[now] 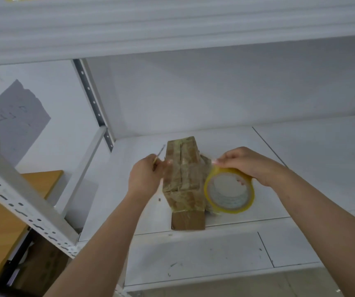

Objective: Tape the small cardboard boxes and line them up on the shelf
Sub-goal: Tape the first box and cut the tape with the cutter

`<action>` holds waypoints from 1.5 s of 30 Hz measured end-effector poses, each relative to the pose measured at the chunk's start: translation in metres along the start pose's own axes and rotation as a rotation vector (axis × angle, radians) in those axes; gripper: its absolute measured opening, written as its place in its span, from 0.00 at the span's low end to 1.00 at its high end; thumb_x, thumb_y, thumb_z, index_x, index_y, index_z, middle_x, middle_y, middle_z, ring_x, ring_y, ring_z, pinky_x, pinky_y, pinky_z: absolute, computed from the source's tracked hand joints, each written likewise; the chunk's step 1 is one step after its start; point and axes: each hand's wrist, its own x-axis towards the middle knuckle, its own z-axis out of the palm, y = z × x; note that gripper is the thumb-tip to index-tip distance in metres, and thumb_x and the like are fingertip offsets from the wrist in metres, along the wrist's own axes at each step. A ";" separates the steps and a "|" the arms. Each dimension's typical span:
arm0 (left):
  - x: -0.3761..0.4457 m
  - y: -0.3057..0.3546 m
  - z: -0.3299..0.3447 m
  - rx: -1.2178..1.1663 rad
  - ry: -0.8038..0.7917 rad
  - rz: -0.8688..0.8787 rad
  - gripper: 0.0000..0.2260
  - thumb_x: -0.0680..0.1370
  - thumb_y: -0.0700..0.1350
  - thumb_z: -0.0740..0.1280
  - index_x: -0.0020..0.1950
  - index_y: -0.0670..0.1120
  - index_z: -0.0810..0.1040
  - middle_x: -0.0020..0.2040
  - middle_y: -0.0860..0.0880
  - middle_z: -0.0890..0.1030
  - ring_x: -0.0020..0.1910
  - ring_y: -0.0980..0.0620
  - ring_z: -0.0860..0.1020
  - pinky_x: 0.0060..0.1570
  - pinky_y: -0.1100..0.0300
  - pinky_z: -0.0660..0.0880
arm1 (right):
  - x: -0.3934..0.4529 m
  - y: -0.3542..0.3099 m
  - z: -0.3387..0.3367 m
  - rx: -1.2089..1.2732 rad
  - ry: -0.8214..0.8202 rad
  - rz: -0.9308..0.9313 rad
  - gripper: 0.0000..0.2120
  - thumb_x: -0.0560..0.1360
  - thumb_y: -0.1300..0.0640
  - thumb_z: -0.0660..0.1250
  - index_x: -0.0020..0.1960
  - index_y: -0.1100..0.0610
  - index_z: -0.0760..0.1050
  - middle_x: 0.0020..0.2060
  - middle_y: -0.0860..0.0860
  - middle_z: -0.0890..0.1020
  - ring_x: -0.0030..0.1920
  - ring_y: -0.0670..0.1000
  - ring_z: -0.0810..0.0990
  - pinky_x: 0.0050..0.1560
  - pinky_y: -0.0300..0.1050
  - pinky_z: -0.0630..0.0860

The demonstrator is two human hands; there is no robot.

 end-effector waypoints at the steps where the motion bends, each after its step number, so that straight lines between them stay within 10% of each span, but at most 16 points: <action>1: -0.002 -0.013 -0.006 -0.009 0.008 -0.035 0.17 0.77 0.58 0.66 0.37 0.46 0.74 0.32 0.52 0.79 0.35 0.52 0.77 0.34 0.59 0.70 | 0.001 0.006 -0.003 -0.094 0.044 0.003 0.19 0.68 0.42 0.75 0.42 0.59 0.82 0.30 0.50 0.81 0.28 0.46 0.78 0.26 0.37 0.72; 14: -0.010 -0.062 0.014 -0.043 0.015 -0.109 0.17 0.77 0.58 0.66 0.38 0.46 0.76 0.31 0.54 0.79 0.35 0.55 0.78 0.36 0.60 0.72 | 0.020 0.034 0.011 -0.352 0.135 -0.007 0.16 0.68 0.39 0.74 0.35 0.52 0.80 0.36 0.48 0.83 0.40 0.51 0.82 0.52 0.55 0.79; 32: -0.038 -0.072 0.088 -0.340 -0.100 -0.341 0.22 0.81 0.58 0.58 0.34 0.45 0.70 0.29 0.51 0.74 0.30 0.54 0.72 0.33 0.61 0.67 | 0.038 0.075 0.056 -0.787 0.102 0.132 0.16 0.73 0.35 0.64 0.38 0.46 0.74 0.36 0.41 0.78 0.38 0.42 0.75 0.34 0.41 0.65; 45: -0.046 -0.060 0.100 -0.410 -0.034 -0.545 0.20 0.79 0.62 0.58 0.51 0.43 0.66 0.38 0.50 0.73 0.35 0.54 0.72 0.31 0.62 0.66 | 0.043 0.077 0.053 -0.749 0.094 0.128 0.16 0.73 0.35 0.66 0.38 0.46 0.75 0.37 0.41 0.78 0.39 0.42 0.75 0.35 0.41 0.66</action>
